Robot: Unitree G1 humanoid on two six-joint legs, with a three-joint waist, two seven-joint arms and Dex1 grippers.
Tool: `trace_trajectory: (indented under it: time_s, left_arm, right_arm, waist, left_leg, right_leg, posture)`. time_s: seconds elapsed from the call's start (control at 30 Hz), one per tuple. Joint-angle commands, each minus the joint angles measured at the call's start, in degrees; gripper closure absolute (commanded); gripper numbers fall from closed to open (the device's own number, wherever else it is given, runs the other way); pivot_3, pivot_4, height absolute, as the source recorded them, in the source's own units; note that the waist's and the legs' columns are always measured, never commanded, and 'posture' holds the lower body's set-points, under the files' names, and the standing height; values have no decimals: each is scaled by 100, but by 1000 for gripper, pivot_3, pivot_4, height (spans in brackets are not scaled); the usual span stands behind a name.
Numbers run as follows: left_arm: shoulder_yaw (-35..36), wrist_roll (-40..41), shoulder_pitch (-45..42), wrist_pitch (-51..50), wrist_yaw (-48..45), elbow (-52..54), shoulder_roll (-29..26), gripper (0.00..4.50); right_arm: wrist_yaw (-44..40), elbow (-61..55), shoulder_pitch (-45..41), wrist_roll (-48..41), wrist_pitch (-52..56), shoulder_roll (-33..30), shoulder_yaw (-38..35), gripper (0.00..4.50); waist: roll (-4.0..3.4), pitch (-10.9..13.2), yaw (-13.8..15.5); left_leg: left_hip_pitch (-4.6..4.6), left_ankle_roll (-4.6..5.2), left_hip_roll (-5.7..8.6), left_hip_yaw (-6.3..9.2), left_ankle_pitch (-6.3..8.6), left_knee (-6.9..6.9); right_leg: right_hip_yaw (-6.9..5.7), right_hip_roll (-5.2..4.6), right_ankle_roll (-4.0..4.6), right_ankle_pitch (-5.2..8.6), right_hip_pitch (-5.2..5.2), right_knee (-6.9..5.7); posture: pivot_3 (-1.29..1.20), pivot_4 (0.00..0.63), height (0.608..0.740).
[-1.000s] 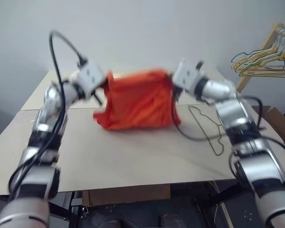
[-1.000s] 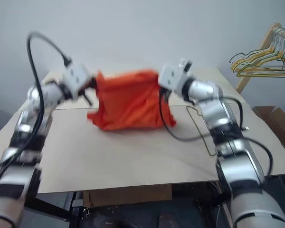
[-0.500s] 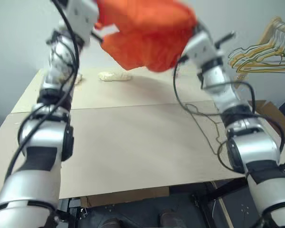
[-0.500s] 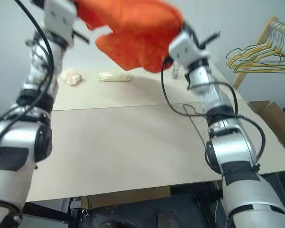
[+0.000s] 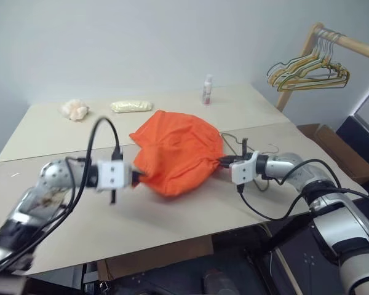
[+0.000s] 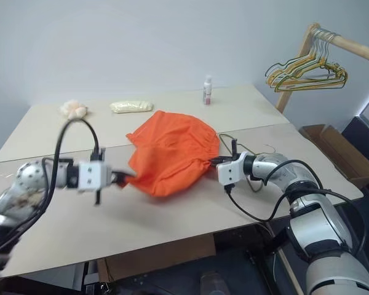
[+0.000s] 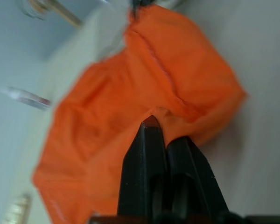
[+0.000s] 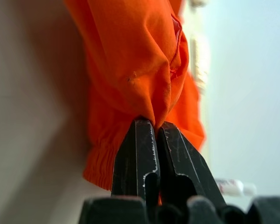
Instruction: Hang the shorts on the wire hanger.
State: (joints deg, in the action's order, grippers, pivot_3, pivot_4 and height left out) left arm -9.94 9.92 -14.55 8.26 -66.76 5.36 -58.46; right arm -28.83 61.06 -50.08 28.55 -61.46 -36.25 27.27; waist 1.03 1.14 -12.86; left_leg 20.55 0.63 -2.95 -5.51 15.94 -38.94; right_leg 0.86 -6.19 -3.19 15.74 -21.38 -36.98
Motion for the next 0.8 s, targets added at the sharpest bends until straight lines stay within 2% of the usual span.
trace_trajectory:
  time_s: [0.03, 0.17, 0.43, 0.47, 0.5, 0.53, 0.63, 0.8]
  left_arm:
    - [259, 115, 529, -392, -427, 813, -568, 4454]
    - [427, 81, 1239, -605, -518, 1403, -918, 4454]
    - [660, 64, 1936, -1083, -435, 2150, -995, 4454]
    - [695, 112, 1983, -1148, -476, 2197, -1010, 4064]
    - [716, 114, 2016, -1119, -522, 2197, -1027, 3971]
    - [737, 90, 2042, -1074, -553, 2181, -1035, 3549]
    - [881, 142, 2047, -957, -634, 2069, -1002, 2689]
    - [1542, 1128, 1920, -1385, -942, 2016, -947, 1147]
  right_arm:
    - [310, -301, 26, 472, -141, -195, 128, 4500]
    - [686, -544, 267, 847, -178, -377, 188, 4500]
    - [295, -1746, 1176, 251, -254, -757, 46, 4500]
    - [190, -1912, 1299, 101, -204, -796, 33, 4232]
    - [39, -2092, 1426, -106, -148, -839, 33, 3960]
    - [-146, -2267, 1539, -339, -78, -884, 41, 3648]
    - [-527, -3056, 1984, -1104, 246, -1112, -110, 2727]
    - [-1081, -4388, 2851, -2424, 1398, -1771, -698, 1082]
  waist:
    - [1, 2, 77]
    - [0, 2, 145]
    - [1, 2, 266]
    - [1, 2, 268]
    - [2, 2, 271]
    - [2, 3, 272]
    - [3, 4, 283]
    - [6, 5, 350]
  left_leg:
    - [-19, 3, 0, 0, 2, 1]
    - [-23, 9, 0, -3, 8, 3]
    - [-24, 15, 3, -9, 12, 1]
    - [-24, 15, 3, -9, 12, 2]
    - [-24, 15, 3, -9, 12, 2]
    - [-23, 17, 3, -9, 13, 2]
    - [-24, 17, 3, -8, 14, 2]
    - [-23, 19, -1, -9, 15, 2]
  right_leg:
    - [-2, -2, 1, 1, 17, 2]
    - [1, -5, 2, 2, 21, 7]
    - [3, -7, 2, 2, 24, 16]
    - [3, -7, 2, 2, 25, 16]
    - [3, -7, 2, 2, 25, 16]
    - [3, -7, 2, 2, 25, 18]
    - [3, -7, 2, 2, 27, 19]
    - [3, -7, 2, 2, 27, 21]
  posture:
    - [-92, 0, 740]
    - [-99, 0, 740]
    - [-109, 0, 740]
    - [-111, 0, 740]
    - [-111, 0, 740]
    - [-111, 0, 740]
    - [-109, 0, 740]
    - [-103, 0, 740]
